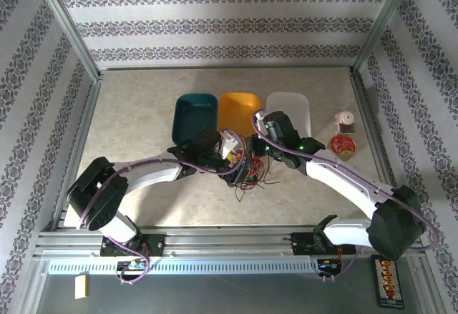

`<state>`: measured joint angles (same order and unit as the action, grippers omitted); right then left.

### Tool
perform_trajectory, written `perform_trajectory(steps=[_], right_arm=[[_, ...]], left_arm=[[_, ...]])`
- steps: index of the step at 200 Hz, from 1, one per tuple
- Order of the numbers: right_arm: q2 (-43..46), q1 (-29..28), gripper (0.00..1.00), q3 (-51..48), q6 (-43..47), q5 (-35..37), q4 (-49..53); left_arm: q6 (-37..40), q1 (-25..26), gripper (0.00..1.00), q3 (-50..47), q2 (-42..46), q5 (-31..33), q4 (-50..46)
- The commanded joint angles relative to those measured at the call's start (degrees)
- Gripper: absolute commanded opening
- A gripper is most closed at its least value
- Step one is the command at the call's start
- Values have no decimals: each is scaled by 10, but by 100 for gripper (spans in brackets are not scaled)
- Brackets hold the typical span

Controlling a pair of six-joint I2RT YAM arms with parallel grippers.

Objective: Untangle the cables

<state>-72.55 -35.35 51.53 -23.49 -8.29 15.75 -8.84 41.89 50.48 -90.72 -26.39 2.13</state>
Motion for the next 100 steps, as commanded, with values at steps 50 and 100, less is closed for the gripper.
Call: perform_trajectory(steps=[50, 100], right_arm=[[8, 35, 0, -25, -96, -47, -53], [43, 102, 0, -75, -188, -102, -101]], left_arm=[[-14, 17, 80, 75, -110, 3, 78], [-18, 14, 39, 89, -176, -4, 91]])
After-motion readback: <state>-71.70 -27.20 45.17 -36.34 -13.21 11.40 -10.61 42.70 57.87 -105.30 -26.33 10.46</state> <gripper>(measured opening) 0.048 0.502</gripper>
